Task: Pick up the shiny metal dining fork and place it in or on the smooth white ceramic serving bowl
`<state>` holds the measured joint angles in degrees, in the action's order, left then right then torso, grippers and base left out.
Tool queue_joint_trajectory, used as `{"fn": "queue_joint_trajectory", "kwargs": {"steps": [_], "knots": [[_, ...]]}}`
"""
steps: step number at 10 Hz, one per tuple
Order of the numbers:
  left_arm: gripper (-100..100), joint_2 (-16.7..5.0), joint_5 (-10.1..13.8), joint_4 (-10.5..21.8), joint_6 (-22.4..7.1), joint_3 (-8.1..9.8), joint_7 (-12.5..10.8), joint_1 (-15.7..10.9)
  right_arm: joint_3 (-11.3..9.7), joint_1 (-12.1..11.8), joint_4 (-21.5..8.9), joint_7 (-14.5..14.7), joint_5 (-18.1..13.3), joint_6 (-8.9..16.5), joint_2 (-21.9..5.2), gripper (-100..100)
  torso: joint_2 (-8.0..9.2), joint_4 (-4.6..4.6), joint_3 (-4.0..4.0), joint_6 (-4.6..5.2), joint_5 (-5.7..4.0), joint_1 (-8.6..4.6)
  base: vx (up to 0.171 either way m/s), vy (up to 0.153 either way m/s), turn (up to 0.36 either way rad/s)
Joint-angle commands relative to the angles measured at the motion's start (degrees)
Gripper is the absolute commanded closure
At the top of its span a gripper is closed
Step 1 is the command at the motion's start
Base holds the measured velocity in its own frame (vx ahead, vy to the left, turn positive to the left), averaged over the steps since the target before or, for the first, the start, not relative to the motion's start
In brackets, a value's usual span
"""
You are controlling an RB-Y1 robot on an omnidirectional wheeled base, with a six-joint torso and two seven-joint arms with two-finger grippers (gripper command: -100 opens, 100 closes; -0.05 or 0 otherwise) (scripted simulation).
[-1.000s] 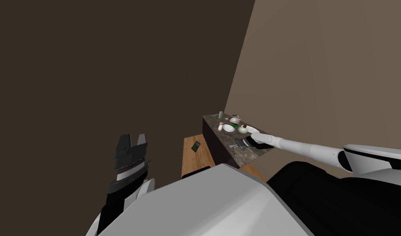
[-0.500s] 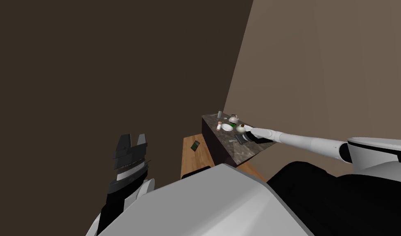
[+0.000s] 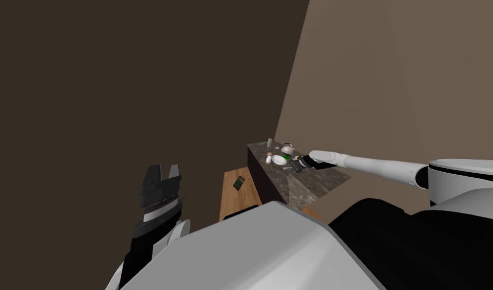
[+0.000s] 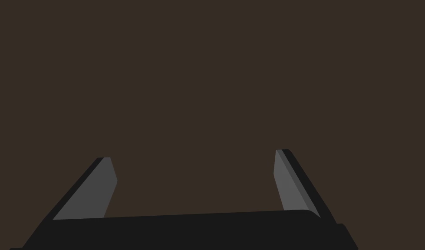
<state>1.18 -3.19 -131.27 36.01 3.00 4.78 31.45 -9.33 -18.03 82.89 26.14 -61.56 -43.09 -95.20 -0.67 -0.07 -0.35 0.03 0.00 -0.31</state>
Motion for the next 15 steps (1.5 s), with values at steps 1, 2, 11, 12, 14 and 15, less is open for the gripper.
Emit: {"fn": "queue_joint_trajectory", "kwargs": {"steps": [1,2,11,12,14,15], "knots": [[0,0.00,0.00,0.00,0.00,0.00,0.00,0.00,0.60,-0.45,-0.02,-0.91,0.70,-1.34,-1.63,100,0.00,0.00,0.00,0.00,0.00,0.00,0.182,-0.085,0.027],[0,0.00,0.00,0.00,0.00,0.00,0.00,0.00,0.64,-0.55,-0.10,-1.59,0.93,-2.77,-2.83,100,0.00,-0.02,-0.01,-0.01,-0.01,0.06,0.205,-0.083,0.033],[0,0.01,0.00,0.00,0.00,-0.01,0.00,-0.02,0.76,-0.75,-0.75,-3.35,1.71,-6.09,-5.07,-100,0.64,0.08,0.33,0.02,0.07,0.48,0.131,-0.036,0.023],[0,0.01,0.00,0.00,0.00,-0.01,0.00,-0.02,0.76,-0.75,-0.75,-3.35,1.71,-6.09,-5.07,-100,0.71,0.10,0.37,0.02,0.07,0.49,0.000,0.000,0.000],[0,0.01,0.00,0.00,0.00,-0.01,0.00,-0.02,0.77,-0.75,-0.75,-3.35,1.71,-6.09,-5.07,0,0.75,0.11,0.40,0.03,0.07,0.50,0.000,0.000,0.000],[0,0.01,0.00,0.00,0.00,-0.01,0.00,-0.02,1.84,0.86,0.65,-5.83,-0.85,-8.18,-3.92,-100,0.76,0.12,0.40,0.03,0.07,0.50,-0.005,-0.028,-0.060]]}}
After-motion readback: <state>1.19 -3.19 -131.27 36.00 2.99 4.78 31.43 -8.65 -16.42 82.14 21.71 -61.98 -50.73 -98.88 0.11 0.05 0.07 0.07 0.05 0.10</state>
